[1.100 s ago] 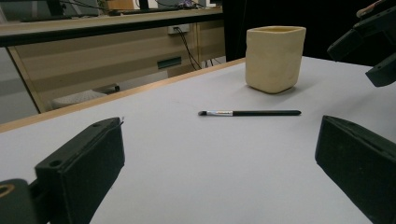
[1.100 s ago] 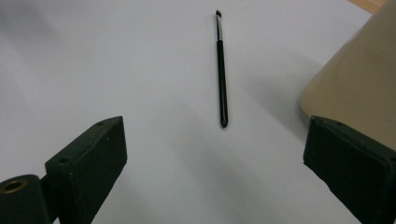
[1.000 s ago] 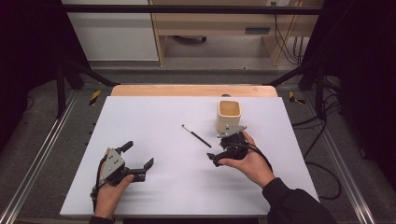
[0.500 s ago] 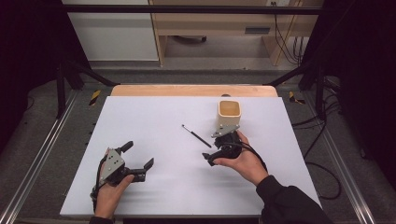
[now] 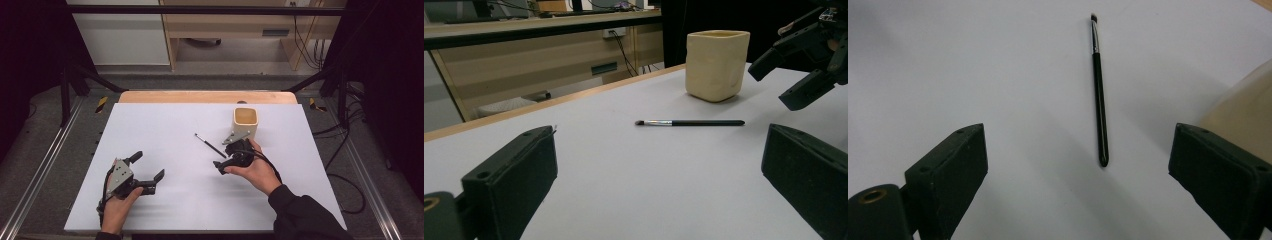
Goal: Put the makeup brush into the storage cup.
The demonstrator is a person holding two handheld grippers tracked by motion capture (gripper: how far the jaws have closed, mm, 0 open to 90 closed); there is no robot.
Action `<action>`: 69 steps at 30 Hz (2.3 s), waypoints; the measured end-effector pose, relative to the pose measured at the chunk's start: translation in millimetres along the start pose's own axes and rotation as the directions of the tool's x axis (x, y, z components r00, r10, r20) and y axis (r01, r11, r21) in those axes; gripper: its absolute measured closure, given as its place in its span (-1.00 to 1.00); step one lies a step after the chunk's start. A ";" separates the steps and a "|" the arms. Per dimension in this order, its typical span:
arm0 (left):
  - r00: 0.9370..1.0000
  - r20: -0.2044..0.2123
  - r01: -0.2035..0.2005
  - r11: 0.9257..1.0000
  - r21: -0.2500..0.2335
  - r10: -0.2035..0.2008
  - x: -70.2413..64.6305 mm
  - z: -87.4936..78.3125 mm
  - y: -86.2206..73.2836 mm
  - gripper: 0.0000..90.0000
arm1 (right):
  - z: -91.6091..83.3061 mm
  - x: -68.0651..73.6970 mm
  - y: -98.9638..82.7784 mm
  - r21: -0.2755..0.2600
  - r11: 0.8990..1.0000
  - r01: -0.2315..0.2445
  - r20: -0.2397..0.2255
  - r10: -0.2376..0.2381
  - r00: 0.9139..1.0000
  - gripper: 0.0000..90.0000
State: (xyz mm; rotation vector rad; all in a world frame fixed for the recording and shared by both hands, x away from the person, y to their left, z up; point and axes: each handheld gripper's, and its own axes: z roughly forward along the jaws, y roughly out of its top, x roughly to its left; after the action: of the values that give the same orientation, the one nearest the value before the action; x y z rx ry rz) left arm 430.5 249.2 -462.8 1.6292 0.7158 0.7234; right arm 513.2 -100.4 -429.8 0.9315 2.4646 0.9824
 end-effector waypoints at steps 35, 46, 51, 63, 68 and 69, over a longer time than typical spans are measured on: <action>1.000 0.002 0.001 1.000 -0.001 -0.001 -0.2 -0.4 0.2 -0.97 | 35.8 -3.0 35.9 0.091 0.996 0.006 -0.005 -0.005 1.000 -0.49; 1.000 -0.001 0.005 1.000 -0.005 -0.005 0.3 -0.5 0.2 -0.98 | 44.4 -9.6 35.6 0.101 0.995 -0.012 -0.007 0.013 1.000 -0.36; 1.000 -0.001 0.004 1.000 -0.006 -0.005 0.0 -1.1 0.5 -0.98 | 51.9 -16.2 32.6 0.111 0.993 -0.030 -0.007 0.031 0.999 -0.19; 1.000 -0.002 0.008 1.000 -0.007 -0.008 0.9 -1.0 0.2 -0.98 | 59.7 -20.1 27.2 0.134 0.991 -0.014 0.000 0.014 1.000 0.25; 1.000 0.000 0.004 1.000 -0.006 -0.004 0.4 -0.6 0.3 -0.98 | 60.6 -21.0 26.5 0.131 0.991 -0.024 -0.005 0.025 1.000 0.38; 1.000 0.001 0.004 1.000 -0.005 -0.004 0.4 -0.4 0.2 -0.98 | 60.6 -22.0 26.2 0.132 0.991 -0.012 -0.004 0.013 1.000 0.40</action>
State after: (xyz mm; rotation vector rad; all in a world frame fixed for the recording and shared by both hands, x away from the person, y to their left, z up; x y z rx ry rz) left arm 430.4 249.7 -462.5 1.6225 0.7160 0.7213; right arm 571.9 -71.3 -453.0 0.9877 2.5565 0.8348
